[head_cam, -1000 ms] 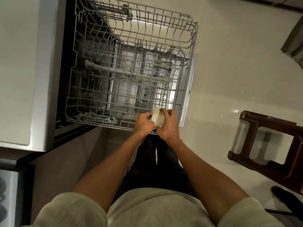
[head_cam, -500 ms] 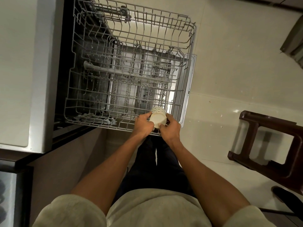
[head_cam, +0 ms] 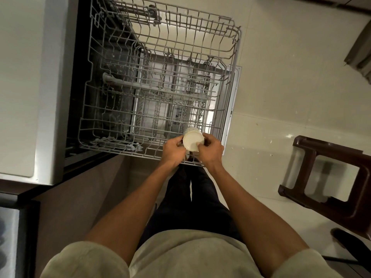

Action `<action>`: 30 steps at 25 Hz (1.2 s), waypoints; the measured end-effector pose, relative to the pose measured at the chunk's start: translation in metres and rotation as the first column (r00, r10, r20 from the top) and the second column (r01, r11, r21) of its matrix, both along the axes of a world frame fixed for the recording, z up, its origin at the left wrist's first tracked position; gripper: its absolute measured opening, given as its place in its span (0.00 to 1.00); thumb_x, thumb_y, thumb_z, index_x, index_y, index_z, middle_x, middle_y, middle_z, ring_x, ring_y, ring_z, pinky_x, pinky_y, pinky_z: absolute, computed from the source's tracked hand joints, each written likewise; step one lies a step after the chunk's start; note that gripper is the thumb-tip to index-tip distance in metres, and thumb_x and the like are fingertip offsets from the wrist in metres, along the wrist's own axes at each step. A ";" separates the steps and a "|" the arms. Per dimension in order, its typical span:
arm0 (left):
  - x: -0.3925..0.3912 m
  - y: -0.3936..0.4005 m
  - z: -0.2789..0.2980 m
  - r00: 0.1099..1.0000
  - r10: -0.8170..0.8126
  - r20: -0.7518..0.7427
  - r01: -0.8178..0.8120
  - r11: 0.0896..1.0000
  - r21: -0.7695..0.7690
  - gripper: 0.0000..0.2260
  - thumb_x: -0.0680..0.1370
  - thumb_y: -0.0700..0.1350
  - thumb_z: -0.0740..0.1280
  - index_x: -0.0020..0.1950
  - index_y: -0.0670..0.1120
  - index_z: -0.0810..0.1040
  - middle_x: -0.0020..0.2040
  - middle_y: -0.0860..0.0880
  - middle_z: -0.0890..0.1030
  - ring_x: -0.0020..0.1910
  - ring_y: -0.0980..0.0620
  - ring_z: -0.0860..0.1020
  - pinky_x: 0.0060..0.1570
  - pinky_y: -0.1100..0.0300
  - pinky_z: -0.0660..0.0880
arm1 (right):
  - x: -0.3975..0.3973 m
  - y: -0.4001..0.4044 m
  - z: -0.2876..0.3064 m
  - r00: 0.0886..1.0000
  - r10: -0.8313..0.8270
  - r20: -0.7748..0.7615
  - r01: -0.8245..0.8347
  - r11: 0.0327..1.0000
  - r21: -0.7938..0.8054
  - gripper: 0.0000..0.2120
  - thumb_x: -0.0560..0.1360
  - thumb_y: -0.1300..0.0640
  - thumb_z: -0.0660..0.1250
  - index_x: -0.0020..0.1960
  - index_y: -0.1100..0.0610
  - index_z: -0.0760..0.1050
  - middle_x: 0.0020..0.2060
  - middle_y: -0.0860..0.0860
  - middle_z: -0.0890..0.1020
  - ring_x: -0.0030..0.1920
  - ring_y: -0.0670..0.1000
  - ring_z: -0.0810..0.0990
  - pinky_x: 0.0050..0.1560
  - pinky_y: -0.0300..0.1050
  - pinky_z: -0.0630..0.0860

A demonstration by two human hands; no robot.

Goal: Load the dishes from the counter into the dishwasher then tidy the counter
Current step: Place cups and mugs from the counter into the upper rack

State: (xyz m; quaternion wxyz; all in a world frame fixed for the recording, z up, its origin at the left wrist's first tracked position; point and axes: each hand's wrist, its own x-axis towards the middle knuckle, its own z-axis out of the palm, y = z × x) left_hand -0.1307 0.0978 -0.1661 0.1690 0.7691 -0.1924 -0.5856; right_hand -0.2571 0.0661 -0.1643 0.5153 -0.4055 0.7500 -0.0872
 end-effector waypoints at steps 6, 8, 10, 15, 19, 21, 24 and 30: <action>0.004 -0.025 0.009 0.998 0.066 0.014 -0.065 0.997 -0.027 0.20 0.74 0.34 0.69 0.66 0.46 0.79 0.58 0.49 0.83 0.56 0.50 0.80 0.59 0.51 0.78 | 0.002 -0.024 0.000 0.996 -0.083 0.021 0.083 0.997 0.004 0.21 0.73 0.65 0.73 0.66 0.58 0.79 0.53 0.55 0.85 0.53 0.52 0.83 0.56 0.42 0.78; 0.004 -0.032 0.012 0.999 0.029 0.024 -0.028 0.999 -0.020 0.19 0.75 0.33 0.68 0.66 0.44 0.78 0.59 0.49 0.83 0.55 0.49 0.80 0.57 0.50 0.79 | 0.002 -0.032 -0.001 0.997 -0.074 -0.011 0.075 0.997 0.012 0.21 0.72 0.64 0.74 0.65 0.58 0.80 0.52 0.55 0.86 0.52 0.53 0.83 0.56 0.42 0.78; 0.004 -0.035 0.014 0.999 0.006 0.031 -0.005 1.000 -0.019 0.19 0.76 0.33 0.68 0.66 0.44 0.78 0.60 0.48 0.82 0.53 0.50 0.81 0.56 0.50 0.80 | 0.000 -0.037 -0.002 0.997 -0.066 -0.026 0.067 0.997 0.024 0.21 0.72 0.64 0.74 0.65 0.58 0.80 0.53 0.55 0.85 0.52 0.53 0.83 0.53 0.40 0.77; 0.004 -0.034 0.018 0.999 -0.037 0.031 0.038 0.999 -0.027 0.28 0.77 0.33 0.64 0.76 0.52 0.68 0.68 0.50 0.76 0.34 0.58 0.75 0.35 0.58 0.77 | -0.007 -0.037 -0.004 0.999 -0.029 0.035 0.027 0.998 0.053 0.22 0.73 0.63 0.75 0.66 0.58 0.78 0.54 0.56 0.85 0.53 0.53 0.83 0.56 0.46 0.79; 0.002 -0.033 0.019 0.994 -0.092 0.052 0.094 0.994 -0.055 0.24 0.76 0.34 0.66 0.71 0.50 0.73 0.64 0.49 0.79 0.41 0.53 0.78 0.34 0.62 0.72 | -0.008 -0.033 -0.003 0.998 0.061 0.004 -0.061 0.996 0.060 0.22 0.70 0.66 0.75 0.63 0.59 0.78 0.54 0.56 0.83 0.53 0.54 0.82 0.49 0.42 0.80; 0.003 -0.031 0.018 0.992 -0.098 0.086 0.100 0.995 -0.024 0.22 0.75 0.32 0.65 0.66 0.47 0.75 0.65 0.49 0.78 0.50 0.53 0.78 0.37 0.66 0.71 | -0.009 -0.028 -0.002 0.995 0.102 -0.011 -0.101 0.993 0.068 0.20 0.68 0.70 0.74 0.58 0.59 0.77 0.52 0.56 0.83 0.49 0.54 0.82 0.37 0.33 0.75; 0.006 -0.021 0.016 0.987 -0.130 0.093 0.129 0.991 0.022 0.21 0.74 0.30 0.64 0.64 0.45 0.76 0.63 0.52 0.77 0.45 0.61 0.75 0.31 0.73 0.68 | -0.011 -0.014 -0.003 0.991 0.131 -0.015 -0.129 0.988 0.081 0.17 0.67 0.72 0.71 0.51 0.57 0.73 0.48 0.55 0.82 0.48 0.55 0.83 0.37 0.36 0.76; 0.004 -0.010 0.008 0.993 -0.089 0.076 0.088 0.996 0.014 0.23 0.73 0.31 0.65 0.66 0.47 0.77 0.65 0.50 0.79 0.45 0.61 0.78 0.33 0.73 0.72 | -0.012 -0.007 -0.003 0.964 0.249 -0.097 -0.243 0.968 0.069 0.18 0.70 0.65 0.71 0.60 0.60 0.74 0.55 0.57 0.81 0.55 0.57 0.80 0.47 0.43 0.77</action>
